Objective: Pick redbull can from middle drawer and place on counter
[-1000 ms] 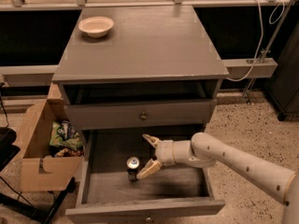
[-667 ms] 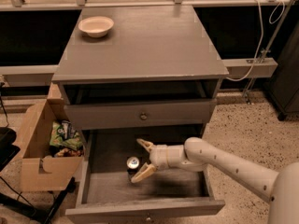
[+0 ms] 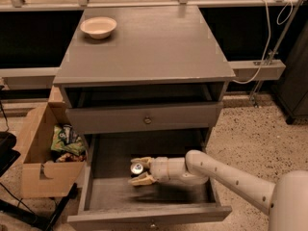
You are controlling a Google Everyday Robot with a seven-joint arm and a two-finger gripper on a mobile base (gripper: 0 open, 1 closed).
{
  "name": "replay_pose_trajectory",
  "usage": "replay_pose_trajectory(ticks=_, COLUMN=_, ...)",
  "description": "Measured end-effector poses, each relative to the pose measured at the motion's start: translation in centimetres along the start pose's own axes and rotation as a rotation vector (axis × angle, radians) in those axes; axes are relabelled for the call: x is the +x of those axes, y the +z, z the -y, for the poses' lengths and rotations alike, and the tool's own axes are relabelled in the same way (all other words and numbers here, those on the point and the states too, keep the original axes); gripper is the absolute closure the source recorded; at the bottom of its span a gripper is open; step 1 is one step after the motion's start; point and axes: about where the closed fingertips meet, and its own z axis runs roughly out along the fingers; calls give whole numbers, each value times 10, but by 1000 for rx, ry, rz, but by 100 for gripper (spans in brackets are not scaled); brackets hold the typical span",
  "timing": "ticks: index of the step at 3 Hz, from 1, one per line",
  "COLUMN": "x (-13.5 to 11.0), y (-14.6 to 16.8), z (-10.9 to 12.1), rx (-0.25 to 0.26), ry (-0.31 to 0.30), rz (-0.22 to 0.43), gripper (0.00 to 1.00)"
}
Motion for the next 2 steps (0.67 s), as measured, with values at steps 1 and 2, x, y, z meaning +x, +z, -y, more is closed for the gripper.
replay_pose_trajectory(ticks=1, x=-22, y=-12, z=-1, rx=20, ry=20, rz=68, gripper=67)
replay_pose_trajectory(ticks=2, x=-69, y=-44, z=4, rx=33, ry=49, rz=39, gripper=90)
